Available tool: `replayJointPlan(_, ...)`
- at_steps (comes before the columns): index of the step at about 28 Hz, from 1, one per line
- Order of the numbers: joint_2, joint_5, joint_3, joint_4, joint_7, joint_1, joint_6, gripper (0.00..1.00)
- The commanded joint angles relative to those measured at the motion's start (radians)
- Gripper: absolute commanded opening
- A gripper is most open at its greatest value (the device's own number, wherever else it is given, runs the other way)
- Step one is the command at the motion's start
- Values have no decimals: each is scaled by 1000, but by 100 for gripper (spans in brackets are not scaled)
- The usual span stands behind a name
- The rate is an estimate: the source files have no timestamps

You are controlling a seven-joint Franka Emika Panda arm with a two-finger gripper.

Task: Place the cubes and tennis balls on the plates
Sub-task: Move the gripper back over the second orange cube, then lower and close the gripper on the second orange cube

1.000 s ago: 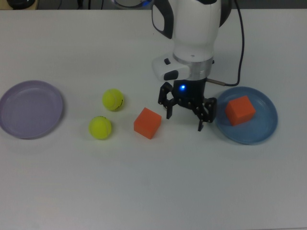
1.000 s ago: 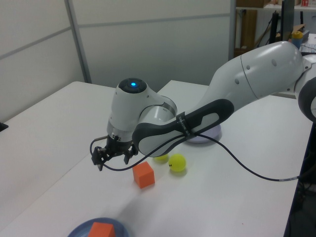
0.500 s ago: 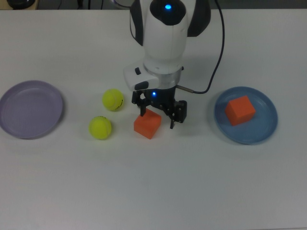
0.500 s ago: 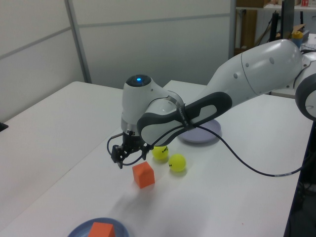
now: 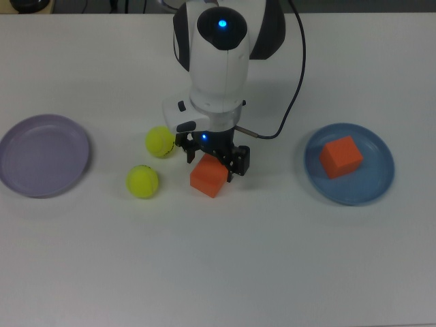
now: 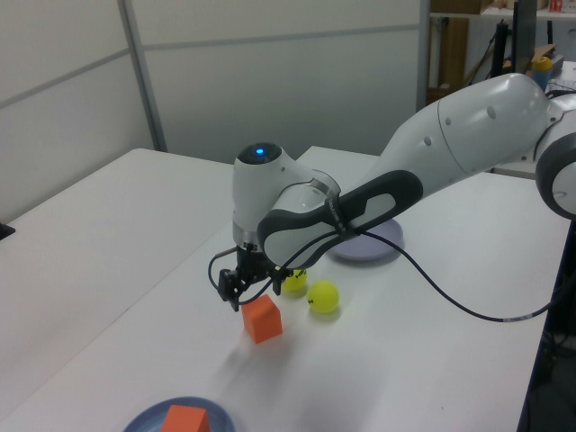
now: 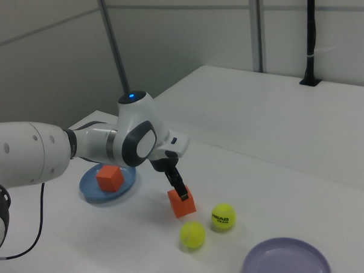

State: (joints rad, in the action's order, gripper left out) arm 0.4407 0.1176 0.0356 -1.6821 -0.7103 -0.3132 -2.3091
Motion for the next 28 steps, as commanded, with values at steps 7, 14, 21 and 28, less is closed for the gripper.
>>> replayJointPlan(7, 30, -38, -5, -11, 49, 3, 17, 100)
replayJointPlan(14, 44, -38, -3, -11, 49, 3, 13, 80)
replayJointPlan(21, 17, -68, 0, -2, 68, 2, 10, 0)
replayJointPlan(28, -72, -73, 29, 1, 77, -21, 25, 0)
